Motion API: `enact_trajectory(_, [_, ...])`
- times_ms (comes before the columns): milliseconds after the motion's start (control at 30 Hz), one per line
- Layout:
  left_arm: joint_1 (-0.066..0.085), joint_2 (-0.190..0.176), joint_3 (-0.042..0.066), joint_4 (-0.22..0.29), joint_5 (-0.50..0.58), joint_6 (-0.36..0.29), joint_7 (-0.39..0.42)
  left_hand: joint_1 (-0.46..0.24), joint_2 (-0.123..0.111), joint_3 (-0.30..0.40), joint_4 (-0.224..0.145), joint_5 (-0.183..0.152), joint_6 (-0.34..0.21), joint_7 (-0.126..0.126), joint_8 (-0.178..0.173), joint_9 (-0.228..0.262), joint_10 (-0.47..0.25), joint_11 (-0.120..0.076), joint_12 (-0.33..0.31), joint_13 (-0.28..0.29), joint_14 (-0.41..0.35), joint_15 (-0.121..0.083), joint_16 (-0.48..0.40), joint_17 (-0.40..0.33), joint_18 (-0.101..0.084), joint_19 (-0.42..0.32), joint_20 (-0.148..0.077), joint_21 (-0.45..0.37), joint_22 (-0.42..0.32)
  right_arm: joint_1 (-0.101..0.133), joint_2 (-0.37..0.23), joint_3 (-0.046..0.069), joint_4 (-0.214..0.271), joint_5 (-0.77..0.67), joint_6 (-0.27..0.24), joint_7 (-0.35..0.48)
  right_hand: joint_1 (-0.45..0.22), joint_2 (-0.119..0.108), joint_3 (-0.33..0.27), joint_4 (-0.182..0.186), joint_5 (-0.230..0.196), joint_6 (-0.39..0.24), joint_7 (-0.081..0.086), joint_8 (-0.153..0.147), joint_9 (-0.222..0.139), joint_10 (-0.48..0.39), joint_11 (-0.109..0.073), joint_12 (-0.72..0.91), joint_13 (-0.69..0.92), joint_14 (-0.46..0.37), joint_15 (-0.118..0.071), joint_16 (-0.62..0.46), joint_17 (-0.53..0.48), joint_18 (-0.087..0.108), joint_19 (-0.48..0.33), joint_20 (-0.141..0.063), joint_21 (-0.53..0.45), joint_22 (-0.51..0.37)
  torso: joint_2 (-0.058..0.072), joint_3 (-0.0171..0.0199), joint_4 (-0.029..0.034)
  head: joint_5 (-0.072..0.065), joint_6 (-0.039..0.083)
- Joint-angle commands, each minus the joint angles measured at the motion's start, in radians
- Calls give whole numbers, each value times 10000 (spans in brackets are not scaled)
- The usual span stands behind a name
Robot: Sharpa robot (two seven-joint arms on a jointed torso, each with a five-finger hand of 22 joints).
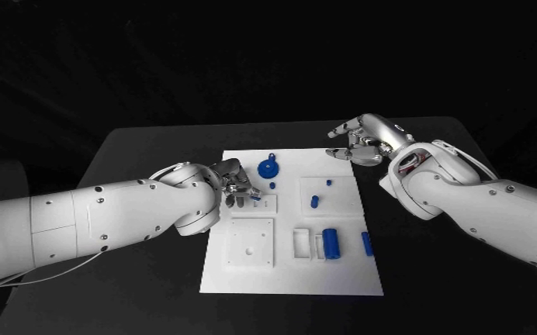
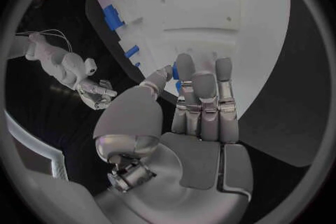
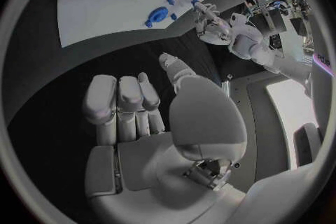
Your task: Assemble the parts on the task board
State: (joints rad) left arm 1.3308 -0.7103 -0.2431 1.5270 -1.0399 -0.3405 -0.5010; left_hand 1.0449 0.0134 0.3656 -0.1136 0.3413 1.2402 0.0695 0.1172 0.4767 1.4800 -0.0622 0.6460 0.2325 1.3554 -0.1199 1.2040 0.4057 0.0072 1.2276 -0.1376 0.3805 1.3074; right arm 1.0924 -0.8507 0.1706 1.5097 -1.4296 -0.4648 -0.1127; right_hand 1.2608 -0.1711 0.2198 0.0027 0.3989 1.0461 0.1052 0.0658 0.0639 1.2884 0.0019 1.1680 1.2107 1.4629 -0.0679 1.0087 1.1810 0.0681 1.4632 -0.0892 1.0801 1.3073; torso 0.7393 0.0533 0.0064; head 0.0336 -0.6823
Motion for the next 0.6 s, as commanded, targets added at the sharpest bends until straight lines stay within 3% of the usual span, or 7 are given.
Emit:
enact_trajectory(33, [-23,46,1,52,-82,-412,22,375,358,63,-17,39,2528,-1282,77,90,360,-288,59,9,-27,-85,42,15,-72,55,-6,49,217,-10,-12,4,1,0,90,25,-82,-8,-56,17,62,68,-5,-39,-16,-31,-4,-41,-6,-11,2,-53,15,86,406,31,-25,1414,-7,8,-2,-6,-15])
enact_trajectory(267, [-130,91,0,30,-219,-558,-103,370,358,73,-22,46,2537,-1289,104,111,360,-292,96,17,-19,-88,76,26,-72,39,-10,106,218,-19,-20,4,2,2,105,21,-82,-8,-56,17,62,68,-5,-39,-16,-31,-4,-41,-6,-11,2,-53,15,86,406,31,-25,1414,-13,20,-1,-20,-32])
enact_trajectory(600, [-362,108,-1,-10,-784,-888,-202,366,353,97,-36,54,2543,-1304,173,175,361,-303,193,42,-28,-94,180,54,-72,-21,-14,289,216,-29,-53,4,10,2,103,24,-77,-7,-61,20,81,69,-5,-39,-16,-29,-4,-39,-5,-10,1,-52,18,86,408,30,-31,1414,-2,5,1,-49,-51])
